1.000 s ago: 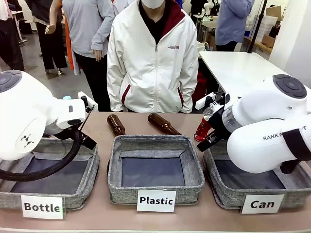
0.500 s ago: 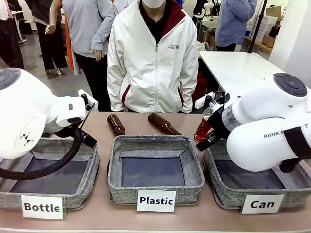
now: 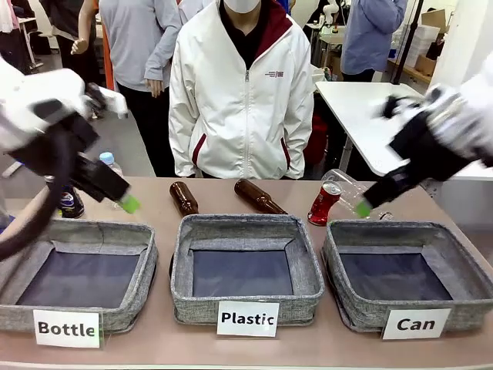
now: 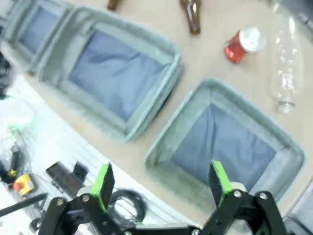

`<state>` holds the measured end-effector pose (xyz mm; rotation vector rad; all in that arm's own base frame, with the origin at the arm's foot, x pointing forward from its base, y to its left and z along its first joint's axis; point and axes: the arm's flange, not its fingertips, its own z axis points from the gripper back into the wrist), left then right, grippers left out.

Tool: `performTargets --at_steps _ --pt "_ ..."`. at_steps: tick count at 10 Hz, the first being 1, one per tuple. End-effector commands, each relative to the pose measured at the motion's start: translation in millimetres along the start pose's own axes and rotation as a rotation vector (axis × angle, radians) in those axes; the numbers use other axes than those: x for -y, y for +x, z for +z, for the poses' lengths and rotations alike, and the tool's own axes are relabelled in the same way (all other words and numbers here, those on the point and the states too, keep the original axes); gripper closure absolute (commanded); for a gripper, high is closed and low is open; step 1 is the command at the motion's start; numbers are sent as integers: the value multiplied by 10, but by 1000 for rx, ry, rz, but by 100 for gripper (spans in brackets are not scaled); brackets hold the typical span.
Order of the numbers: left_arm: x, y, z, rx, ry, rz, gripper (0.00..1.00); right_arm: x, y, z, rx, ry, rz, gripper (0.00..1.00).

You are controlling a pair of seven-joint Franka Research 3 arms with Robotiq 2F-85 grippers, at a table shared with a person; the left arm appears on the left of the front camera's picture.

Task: Sort the can waste into the basket.
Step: Pick up the can waste from the table and place it in the right Fabric basket.

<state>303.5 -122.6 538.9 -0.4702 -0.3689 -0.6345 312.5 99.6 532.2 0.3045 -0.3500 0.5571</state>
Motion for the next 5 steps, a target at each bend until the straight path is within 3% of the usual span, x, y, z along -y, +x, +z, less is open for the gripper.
performTargets --at_steps 1,3,5 --pt "-477 -398 583 31 -205 98 0 322 -416 580 67 141 -97 0" --pt "-1035 -846 918 170 -233 222 0 933 -906 859 182 267 -243 0" --pt "-1554 -1362 1106 350 -308 426 0 1725 -1503 866 308 471 -487 0"
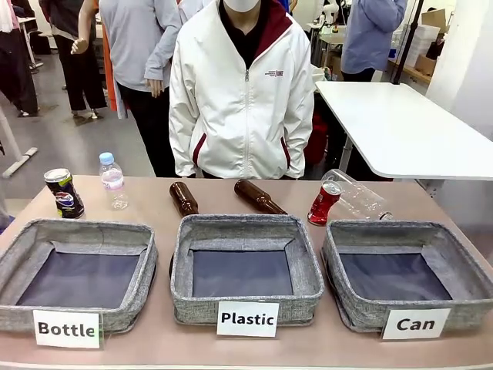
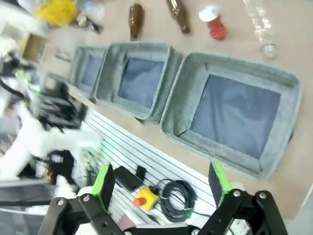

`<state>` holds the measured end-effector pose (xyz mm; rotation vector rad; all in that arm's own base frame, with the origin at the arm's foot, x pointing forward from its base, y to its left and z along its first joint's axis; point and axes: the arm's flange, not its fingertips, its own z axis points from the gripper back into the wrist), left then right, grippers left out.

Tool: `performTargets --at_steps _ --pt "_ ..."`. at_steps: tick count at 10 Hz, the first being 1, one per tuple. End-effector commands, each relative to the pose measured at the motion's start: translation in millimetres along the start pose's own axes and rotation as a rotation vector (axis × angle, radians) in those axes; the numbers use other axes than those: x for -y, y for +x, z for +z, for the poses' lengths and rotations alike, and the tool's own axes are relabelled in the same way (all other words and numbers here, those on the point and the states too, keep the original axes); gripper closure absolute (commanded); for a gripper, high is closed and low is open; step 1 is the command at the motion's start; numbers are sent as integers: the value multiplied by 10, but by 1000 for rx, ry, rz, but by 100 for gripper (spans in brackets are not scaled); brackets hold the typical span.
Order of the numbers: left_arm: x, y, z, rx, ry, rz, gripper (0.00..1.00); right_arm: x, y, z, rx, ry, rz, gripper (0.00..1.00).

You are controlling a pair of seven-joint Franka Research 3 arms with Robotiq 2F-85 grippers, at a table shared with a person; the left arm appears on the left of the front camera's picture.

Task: Sort the can waste into the basket.
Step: Pick up the can waste from the table and place it in the right Fabric basket.

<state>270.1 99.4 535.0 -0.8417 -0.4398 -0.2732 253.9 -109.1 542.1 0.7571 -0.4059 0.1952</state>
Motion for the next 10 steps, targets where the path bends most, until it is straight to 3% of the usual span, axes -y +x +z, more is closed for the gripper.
performTargets --at_steps 1,4,6,7,8,10 --pt "-485 -53 131 145 -124 133 0 839 -105 123 137 218 -229 0" --pt "-1046 -420 251 321 -224 324 0 1674 -400 231 274 395 -440 0" --pt "-1248 -490 114 385 -206 475 0 1801 -436 159 311 386 -478 0" --pt "-1273 -574 -20 386 -165 545 0 1799 -434 137 355 292 -514 0" --pt "-1280 -503 301 357 -212 441 0 1824 -542 151 302 384 -512 0" --pt "-1280 -503 301 357 -212 441 0 1824 -542 151 302 384 -512 0"
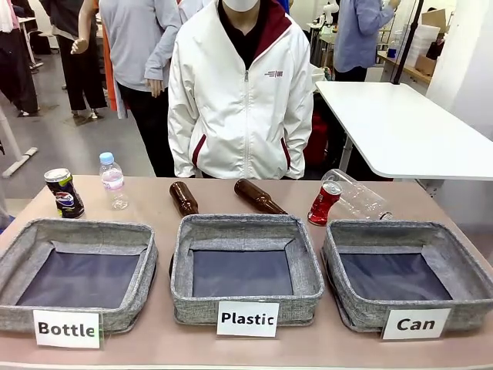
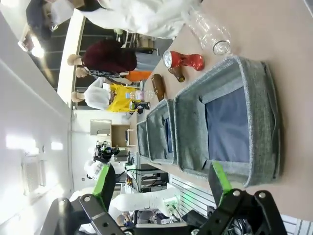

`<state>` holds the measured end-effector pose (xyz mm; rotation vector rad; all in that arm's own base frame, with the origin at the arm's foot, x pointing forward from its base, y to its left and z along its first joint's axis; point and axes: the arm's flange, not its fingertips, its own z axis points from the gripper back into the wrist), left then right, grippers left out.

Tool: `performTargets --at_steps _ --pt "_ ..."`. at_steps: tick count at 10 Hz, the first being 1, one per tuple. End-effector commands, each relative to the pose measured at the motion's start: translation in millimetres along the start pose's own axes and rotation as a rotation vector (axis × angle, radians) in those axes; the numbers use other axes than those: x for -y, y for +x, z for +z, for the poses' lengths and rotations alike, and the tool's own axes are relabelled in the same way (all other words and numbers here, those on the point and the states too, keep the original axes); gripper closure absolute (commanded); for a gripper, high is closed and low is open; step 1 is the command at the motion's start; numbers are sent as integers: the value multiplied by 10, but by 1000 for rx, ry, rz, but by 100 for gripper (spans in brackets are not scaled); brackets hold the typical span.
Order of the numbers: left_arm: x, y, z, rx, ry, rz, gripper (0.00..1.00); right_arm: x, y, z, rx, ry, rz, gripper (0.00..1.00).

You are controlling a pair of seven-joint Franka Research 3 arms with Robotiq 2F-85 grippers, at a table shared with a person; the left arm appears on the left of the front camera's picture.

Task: Sort the can waste into the basket.
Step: Pick up the can waste from the table and place it in the right Fabric basket.

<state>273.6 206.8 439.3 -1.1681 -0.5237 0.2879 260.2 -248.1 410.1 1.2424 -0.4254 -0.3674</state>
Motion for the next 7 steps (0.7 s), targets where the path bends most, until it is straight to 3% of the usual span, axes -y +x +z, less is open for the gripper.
performTargets --at_steps 1,5,6,7 --pt "49 -20 42 -2 -20 -40 0 -35 2 49 1 17 34 0" --pt "63 -25 42 -8 -3 -16 0 -35 2 49 1 17 34 0" --pt "30 192 -10 -51 44 -1 0 -35 2 49 1 17 34 0" --pt "22 443 -124 -109 63 -64 0 -35 2 49 1 17 34 0"
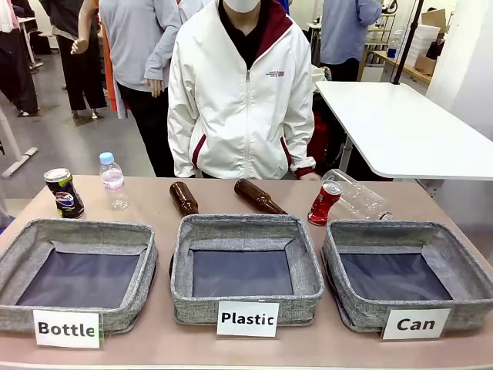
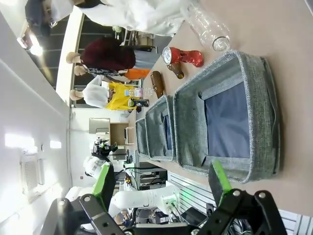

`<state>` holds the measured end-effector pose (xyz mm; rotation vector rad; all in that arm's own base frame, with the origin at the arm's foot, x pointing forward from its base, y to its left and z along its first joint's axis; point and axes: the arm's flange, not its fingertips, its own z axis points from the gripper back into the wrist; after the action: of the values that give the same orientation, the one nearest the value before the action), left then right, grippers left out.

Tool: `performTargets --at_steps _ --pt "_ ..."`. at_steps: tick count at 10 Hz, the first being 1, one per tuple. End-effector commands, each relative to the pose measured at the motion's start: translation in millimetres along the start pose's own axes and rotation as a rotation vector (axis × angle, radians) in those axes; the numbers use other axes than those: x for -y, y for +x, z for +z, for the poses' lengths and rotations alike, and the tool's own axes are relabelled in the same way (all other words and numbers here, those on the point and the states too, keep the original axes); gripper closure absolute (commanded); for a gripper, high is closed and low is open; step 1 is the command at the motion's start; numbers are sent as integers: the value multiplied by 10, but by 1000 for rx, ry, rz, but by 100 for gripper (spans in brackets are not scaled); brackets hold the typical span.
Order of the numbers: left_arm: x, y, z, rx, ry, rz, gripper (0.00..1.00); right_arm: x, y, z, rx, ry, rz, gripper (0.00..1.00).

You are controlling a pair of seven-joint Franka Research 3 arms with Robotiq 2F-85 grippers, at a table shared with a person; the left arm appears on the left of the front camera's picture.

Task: Sort the can waste into the basket.
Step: Pick up the can waste from the table and place it in the right Fabric basket.

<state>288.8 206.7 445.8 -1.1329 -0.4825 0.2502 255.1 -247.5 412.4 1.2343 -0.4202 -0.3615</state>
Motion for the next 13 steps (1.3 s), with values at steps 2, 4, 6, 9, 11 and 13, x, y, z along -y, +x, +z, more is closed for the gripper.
performTargets --at_steps 2,4,6,9,11,13 --pt "-96 703 -274 -116 80 -241 0 -13 46 24 8 25 30 0" --pt "-227 1067 -522 -161 50 -513 0 -13 46 24 8 25 30 0" --pt "-356 1198 -846 -172 82 -808 0 -13 46 24 8 25 30 0" --pt "-554 1363 -1180 -208 172 -1208 0 -13 46 24 8 25 30 0" --pt "-609 1541 -1294 -173 180 -1271 0 -13 46 24 8 25 30 0" --pt "-503 1390 -1187 -251 182 -1196 0 -13 46 24 8 25 30 0"
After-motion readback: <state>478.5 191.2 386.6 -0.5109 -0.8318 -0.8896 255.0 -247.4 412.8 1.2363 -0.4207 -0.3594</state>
